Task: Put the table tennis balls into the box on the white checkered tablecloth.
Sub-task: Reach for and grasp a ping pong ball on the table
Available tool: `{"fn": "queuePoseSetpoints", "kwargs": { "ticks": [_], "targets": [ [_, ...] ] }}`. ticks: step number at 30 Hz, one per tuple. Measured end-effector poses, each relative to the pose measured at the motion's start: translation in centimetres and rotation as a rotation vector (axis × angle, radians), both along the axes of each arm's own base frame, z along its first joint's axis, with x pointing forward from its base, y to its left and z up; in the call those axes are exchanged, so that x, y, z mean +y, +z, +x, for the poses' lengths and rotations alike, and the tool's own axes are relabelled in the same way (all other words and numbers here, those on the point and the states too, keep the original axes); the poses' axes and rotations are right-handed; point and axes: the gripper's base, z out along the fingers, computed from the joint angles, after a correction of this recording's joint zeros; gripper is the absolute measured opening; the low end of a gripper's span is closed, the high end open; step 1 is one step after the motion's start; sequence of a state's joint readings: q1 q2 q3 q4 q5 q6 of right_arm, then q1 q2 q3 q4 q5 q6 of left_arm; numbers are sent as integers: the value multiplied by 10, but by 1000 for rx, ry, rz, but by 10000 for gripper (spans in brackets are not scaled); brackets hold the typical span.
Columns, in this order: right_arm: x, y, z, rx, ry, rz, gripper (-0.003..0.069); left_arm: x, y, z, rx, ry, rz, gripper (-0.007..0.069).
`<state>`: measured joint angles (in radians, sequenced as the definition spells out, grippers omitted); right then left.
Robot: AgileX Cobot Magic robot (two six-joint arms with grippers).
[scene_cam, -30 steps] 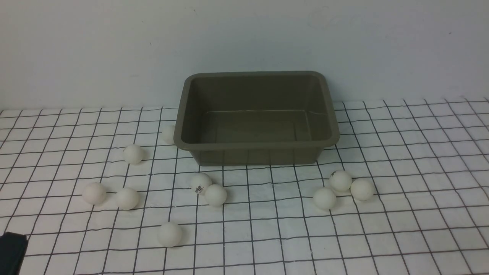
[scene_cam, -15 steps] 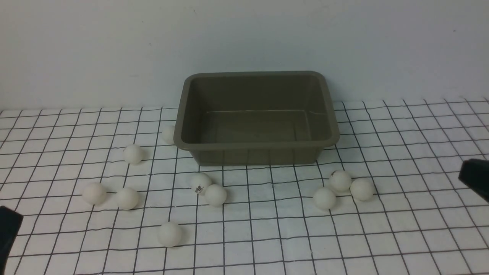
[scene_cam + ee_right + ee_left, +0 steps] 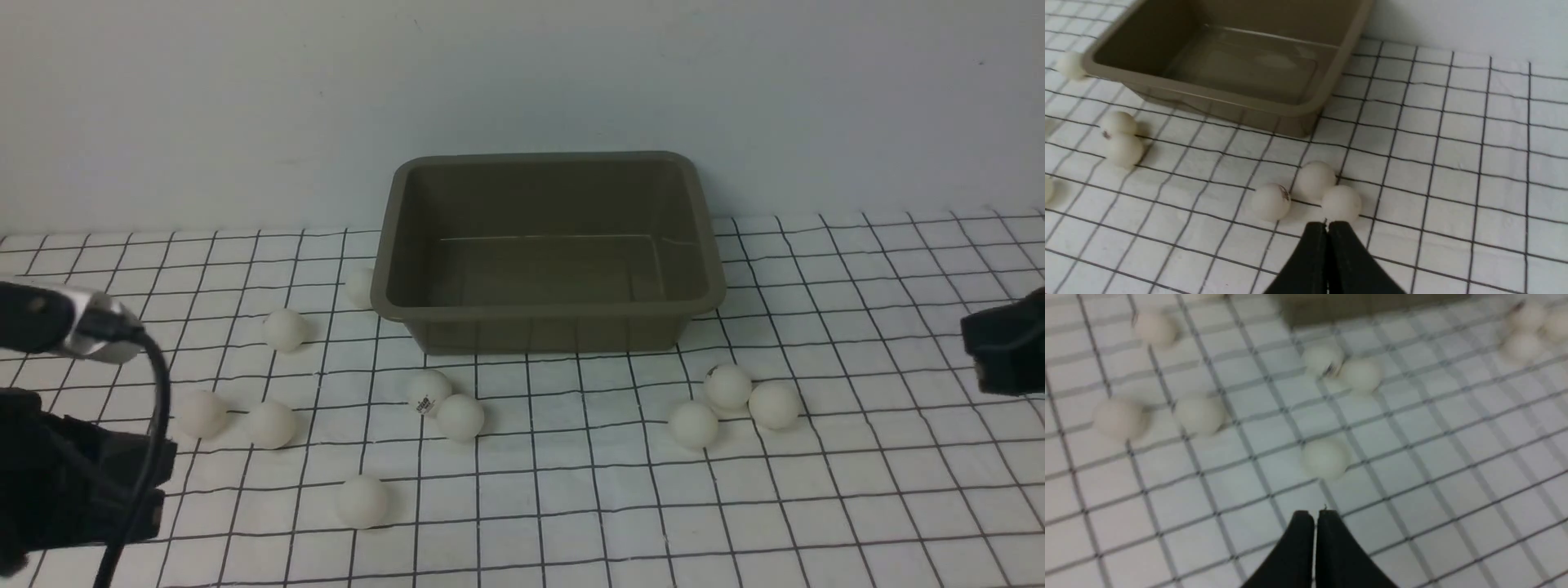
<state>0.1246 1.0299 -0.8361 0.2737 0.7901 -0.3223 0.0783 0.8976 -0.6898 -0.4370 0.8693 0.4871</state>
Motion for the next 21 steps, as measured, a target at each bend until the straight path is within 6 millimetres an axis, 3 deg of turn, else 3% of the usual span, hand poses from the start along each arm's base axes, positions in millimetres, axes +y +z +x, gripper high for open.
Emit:
{"fn": "queuePoseSetpoints", "kwargs": {
  "ticks": [3,7,12,17,21],
  "targets": [
    [8,-10,5,49,42,-75,-11,14,0,19,134,43,131,-4],
    [24,-27,20,144,58,-190,-11,22,5,33,153,117,171,-4],
    [38,-38,55,194,9,-270,-11,23,0,39,188,127,165,-4],
    [51,-37,88,237,39,-287,0,20,-5,42,231,122,136,-4],
    [65,-37,109,283,161,-300,69,20,-5,42,230,116,134,-4]
  ]
}}
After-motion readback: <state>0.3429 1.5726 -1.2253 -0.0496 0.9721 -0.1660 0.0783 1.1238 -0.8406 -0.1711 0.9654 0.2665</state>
